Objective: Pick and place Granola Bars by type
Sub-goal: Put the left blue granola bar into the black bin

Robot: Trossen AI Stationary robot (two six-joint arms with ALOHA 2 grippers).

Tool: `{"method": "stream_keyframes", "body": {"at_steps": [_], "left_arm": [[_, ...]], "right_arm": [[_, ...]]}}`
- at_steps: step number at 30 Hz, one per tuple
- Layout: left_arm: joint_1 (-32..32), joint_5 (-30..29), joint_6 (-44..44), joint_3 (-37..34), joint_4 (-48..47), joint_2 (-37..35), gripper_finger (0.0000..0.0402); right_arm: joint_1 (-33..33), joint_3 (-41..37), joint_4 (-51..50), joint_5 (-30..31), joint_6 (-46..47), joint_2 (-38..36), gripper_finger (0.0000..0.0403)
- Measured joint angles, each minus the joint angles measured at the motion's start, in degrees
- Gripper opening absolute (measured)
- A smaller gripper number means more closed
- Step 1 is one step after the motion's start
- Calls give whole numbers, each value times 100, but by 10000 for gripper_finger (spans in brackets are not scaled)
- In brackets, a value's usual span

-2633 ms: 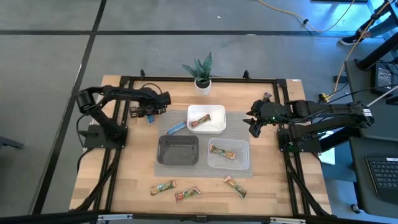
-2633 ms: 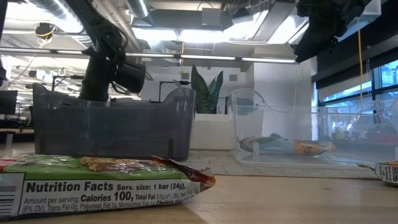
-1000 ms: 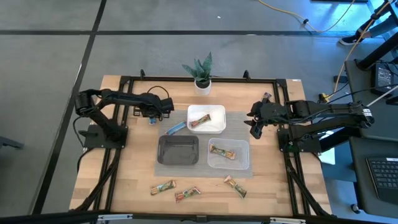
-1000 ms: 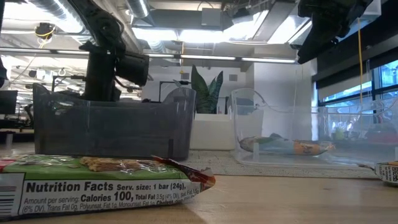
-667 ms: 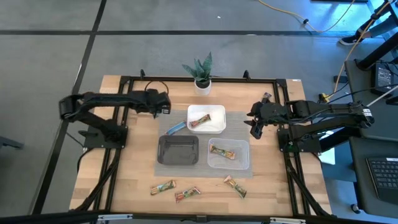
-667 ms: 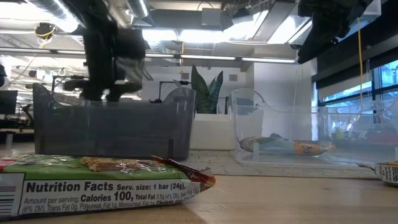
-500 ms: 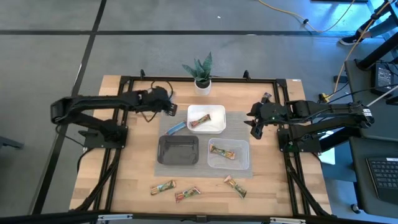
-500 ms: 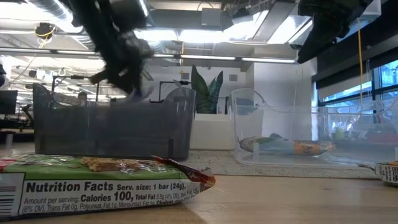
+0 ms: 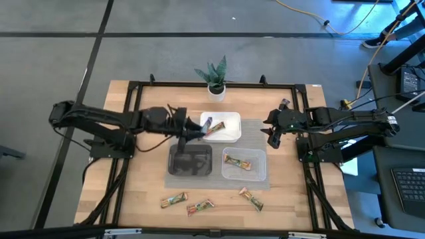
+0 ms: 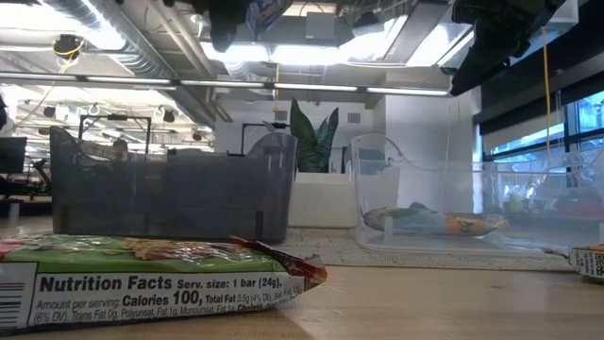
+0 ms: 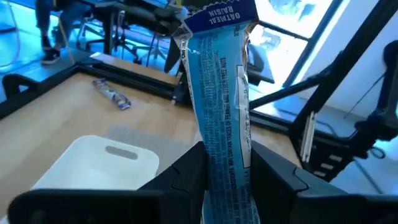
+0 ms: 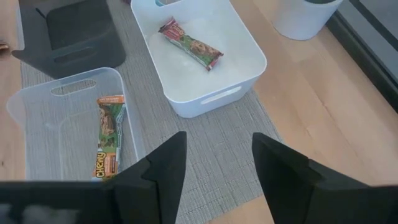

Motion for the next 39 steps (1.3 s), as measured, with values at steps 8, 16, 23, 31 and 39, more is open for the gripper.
{"method": "stream_keyframes", "body": {"at_steps": [8,16,23,31,39], "left_arm": [[-836,-831,-726,0,-1260,0,102],[-1102,-879,-1449,0,-2246,177,102],[-1092,-646,-1165,1040,-4059,1011,102],[-1092,-538,-317,2135,-5258,2261,102],[-1092,-80,-260,2197,-5255,3042,102]], "right_arm": [[2,-1,15,273,38,2,186],[0,1,493,1162,168,2,186],[-1,1,731,1381,-29,2,186],[0,1,782,1364,9,4,186],[0,1,779,1362,-4,4,186]]}}
